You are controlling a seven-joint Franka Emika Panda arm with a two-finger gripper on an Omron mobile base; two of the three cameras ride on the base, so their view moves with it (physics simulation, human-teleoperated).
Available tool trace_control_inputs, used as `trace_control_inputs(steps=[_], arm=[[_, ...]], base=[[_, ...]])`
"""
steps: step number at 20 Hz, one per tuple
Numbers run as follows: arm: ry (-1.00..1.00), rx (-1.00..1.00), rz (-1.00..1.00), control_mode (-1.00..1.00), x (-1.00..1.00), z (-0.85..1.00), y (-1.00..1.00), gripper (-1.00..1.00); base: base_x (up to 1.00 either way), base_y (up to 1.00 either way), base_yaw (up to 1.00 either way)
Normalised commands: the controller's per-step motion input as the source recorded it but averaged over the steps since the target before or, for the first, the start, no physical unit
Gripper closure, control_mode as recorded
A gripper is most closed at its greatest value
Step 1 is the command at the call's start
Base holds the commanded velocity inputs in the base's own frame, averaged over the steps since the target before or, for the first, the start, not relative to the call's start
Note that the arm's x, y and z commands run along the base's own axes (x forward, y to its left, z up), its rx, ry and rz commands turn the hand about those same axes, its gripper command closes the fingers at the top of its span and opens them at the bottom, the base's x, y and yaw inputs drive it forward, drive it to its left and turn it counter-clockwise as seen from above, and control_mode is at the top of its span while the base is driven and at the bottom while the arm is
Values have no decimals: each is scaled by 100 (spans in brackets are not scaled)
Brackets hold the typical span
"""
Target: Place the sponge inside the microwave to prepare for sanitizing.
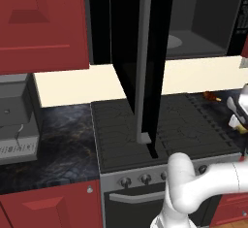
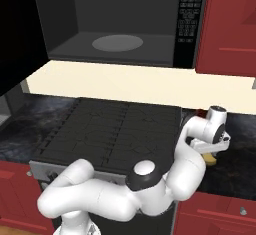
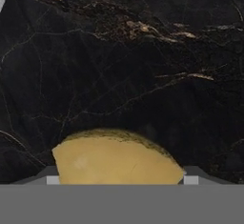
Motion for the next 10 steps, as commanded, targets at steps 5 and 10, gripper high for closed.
trace_control_inputs(steps=[5, 10], arm=[[6, 0, 0, -100, -5, -17, -12, 100], [0, 2, 0, -100, -24, 1, -2, 100]], base=[[0, 0, 0], [0, 0, 0]])
